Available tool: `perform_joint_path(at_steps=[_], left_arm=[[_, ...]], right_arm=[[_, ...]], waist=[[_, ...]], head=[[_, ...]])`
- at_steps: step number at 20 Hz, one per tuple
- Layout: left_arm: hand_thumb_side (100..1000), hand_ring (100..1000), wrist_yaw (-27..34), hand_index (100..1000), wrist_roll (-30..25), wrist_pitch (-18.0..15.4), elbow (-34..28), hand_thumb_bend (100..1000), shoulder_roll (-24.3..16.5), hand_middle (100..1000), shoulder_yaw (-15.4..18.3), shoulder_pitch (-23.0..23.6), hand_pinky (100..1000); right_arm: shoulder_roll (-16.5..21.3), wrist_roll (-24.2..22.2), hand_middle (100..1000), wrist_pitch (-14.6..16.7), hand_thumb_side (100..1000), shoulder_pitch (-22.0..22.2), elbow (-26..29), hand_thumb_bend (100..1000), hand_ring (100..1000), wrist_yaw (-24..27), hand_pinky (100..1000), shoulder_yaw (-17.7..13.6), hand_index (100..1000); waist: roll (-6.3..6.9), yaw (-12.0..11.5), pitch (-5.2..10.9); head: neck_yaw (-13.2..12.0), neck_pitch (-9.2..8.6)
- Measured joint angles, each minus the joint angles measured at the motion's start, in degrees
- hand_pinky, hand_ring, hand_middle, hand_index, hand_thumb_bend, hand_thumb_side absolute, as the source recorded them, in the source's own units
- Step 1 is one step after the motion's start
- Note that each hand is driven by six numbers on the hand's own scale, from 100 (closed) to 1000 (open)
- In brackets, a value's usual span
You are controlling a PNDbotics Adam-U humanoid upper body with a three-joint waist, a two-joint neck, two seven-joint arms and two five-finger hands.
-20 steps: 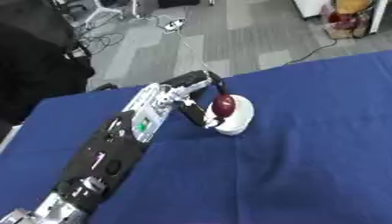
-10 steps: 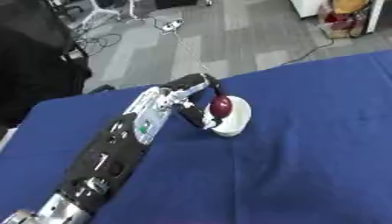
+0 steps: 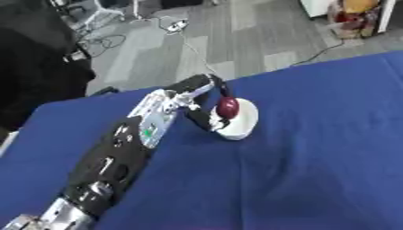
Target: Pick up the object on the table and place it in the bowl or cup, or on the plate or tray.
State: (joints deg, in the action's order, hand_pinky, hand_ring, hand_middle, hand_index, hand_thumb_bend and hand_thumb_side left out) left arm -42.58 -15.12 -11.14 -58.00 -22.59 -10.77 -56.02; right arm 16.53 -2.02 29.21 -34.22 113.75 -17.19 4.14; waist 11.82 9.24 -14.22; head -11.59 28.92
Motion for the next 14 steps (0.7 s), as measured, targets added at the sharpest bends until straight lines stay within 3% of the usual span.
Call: perform_joint_path(at_steps=[4, 8, 14], left_arm=[[436, 496, -1.4, 626, 0.1, -0.4, 0.0, 177, 0.0, 615, 0.0, 0.0, 239], [502, 518, -2.7, 640, 0.0, -0.9, 0.0, 194, 0.0, 641, 0.0, 0.0, 269], [544, 541, -3.4, 658, 0.2, -1.3, 0.0, 208, 0.0, 676, 0.0, 0.0, 305]], right_arm=[[0.0, -0.1, 711, -0.1, 1000, 0.0, 0.0, 100, 506, 0.0, 297, 0.0, 780], [0.0, -0.1, 711, -0.1, 1000, 0.0, 0.0, 100, 506, 0.0, 297, 0.0, 780], [0.0, -0.2, 711, -0.2, 1000, 0.0, 0.0, 100, 506, 0.0, 297, 0.0, 780]], waist=[[0.00, -0.1, 0.00], [0.00, -0.2, 0.00], [0.00, -0.2, 0.00]], head=[[0.0, 0.00], [0.0, 0.00], [0.0, 0.00]])
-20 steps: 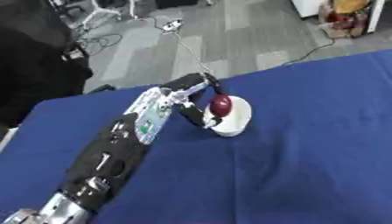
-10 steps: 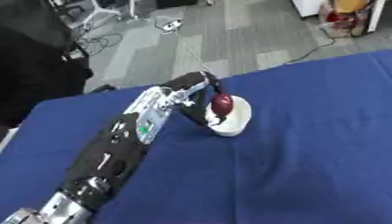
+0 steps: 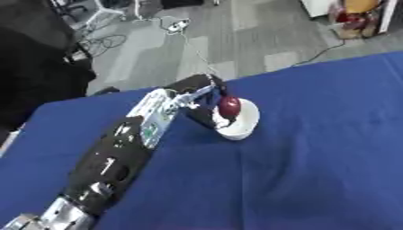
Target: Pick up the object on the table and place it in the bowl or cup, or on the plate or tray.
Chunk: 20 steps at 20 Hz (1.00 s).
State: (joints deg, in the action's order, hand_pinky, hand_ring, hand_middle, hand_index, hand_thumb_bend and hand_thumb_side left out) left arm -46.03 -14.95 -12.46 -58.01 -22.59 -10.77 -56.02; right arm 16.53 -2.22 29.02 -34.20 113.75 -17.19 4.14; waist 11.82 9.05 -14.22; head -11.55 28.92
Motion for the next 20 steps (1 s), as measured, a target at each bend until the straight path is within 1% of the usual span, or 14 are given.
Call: perform_joint_path(at_steps=[2, 5, 10, 15, 20], left_arm=[[558, 555, -0.1, 670, 0.0, 0.0, 0.0, 210, 0.0, 691, 0.0, 0.0, 320], [609, 594, -0.3, 722, 0.2, -0.2, 0.0, 223, 0.0, 741, 0.0, 0.0, 365], [641, 636, -0.6, 789, 0.4, -0.6, 0.0, 239, 0.0, 783, 0.0, 0.0, 413], [684, 670, -1.3, 819, 0.6, -0.9, 0.0, 267, 0.0, 809, 0.0, -0.2, 458], [697, 696, -1.8, 833, 0.6, -0.9, 0.0, 285, 0.0, 828, 0.0, -0.2, 482]], right_arm=[[0.0, 0.0, 711, 0.0, 1000, 0.0, 0.0, 100, 506, 0.0, 297, 0.0, 780], [0.0, 0.0, 711, 0.0, 1000, 0.0, 0.0, 100, 506, 0.0, 297, 0.0, 780], [0.0, 0.0, 711, 0.0, 1000, 0.0, 0.0, 100, 506, 0.0, 298, 0.0, 780], [0.0, 0.0, 711, 0.0, 1000, 0.0, 0.0, 100, 506, 0.0, 298, 0.0, 779], [0.0, 0.0, 711, 0.0, 1000, 0.0, 0.0, 100, 506, 0.0, 298, 0.0, 779]], waist=[[0.00, 0.0, 0.00], [0.00, 0.0, 0.00], [0.00, 0.0, 0.00], [0.00, 0.0, 0.00], [0.01, 0.0, 0.00]], head=[[0.0, 0.00], [0.0, 0.00], [0.5, 0.00], [0.6, 0.00], [1.0, 0.00]])
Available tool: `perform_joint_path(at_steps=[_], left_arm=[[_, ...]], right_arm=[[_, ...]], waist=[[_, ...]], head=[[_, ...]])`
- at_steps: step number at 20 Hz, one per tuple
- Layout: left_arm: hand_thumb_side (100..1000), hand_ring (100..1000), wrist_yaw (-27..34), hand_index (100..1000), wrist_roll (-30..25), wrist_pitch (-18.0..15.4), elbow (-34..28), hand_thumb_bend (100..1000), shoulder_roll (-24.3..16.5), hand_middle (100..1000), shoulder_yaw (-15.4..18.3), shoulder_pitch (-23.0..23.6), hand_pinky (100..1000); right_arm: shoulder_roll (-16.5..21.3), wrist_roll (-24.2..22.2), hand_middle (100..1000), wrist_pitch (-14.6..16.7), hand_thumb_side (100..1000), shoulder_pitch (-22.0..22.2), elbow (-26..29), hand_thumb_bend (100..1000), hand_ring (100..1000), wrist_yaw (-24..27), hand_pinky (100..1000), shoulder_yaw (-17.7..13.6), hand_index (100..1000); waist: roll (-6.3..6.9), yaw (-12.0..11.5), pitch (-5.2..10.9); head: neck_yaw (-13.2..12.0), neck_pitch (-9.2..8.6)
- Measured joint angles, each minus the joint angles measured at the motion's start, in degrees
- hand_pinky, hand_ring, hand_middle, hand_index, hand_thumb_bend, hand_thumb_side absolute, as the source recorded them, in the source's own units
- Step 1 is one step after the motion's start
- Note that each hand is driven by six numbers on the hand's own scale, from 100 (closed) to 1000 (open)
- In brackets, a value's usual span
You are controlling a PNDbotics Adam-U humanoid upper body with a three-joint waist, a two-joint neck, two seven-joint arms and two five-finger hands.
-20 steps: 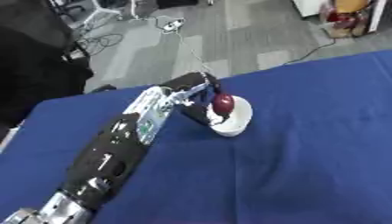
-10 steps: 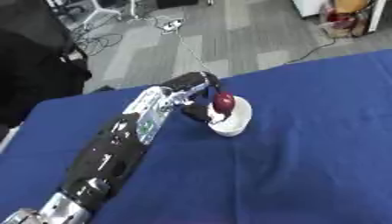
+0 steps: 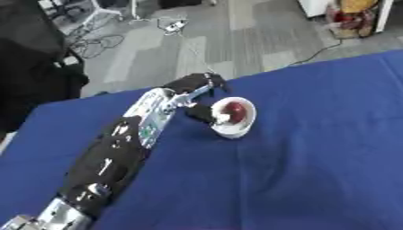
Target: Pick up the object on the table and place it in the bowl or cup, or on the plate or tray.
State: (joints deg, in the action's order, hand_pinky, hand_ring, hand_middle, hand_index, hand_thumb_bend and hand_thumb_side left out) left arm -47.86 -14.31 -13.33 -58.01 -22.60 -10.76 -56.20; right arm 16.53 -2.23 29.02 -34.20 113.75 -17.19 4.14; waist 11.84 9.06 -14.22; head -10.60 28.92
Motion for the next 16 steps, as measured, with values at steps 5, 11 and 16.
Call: perform_joint_path(at_steps=[5, 11, 16], left_arm=[[702, 694, -0.2, 836, 0.1, 0.0, 0.0, 267, 0.0, 832, 0.0, 0.0, 479], [783, 631, 1.5, 806, 2.1, 0.0, -3.4, 100, -0.1, 804, 0.4, 1.8, 435], [750, 554, 9.5, 788, 10.3, 1.6, -10.2, 100, -0.7, 768, 1.7, 7.0, 386]], right_arm=[[0.0, 0.0, 711, 0.0, 1000, 0.0, 0.0, 100, 505, 0.0, 297, 0.0, 779], [0.0, 0.0, 711, -0.1, 1000, 0.9, 0.0, 100, 505, 0.0, 296, 0.0, 779], [0.2, 0.1, 712, -0.6, 1000, 2.4, 0.0, 104, 502, -0.2, 292, -0.4, 780]], waist=[[0.00, -0.1, 0.01], [-0.14, -1.8, 0.60], [-1.44, -4.3, 1.85]], head=[[0.0, 0.00], [0.5, 0.10], [0.6, 0.08]])
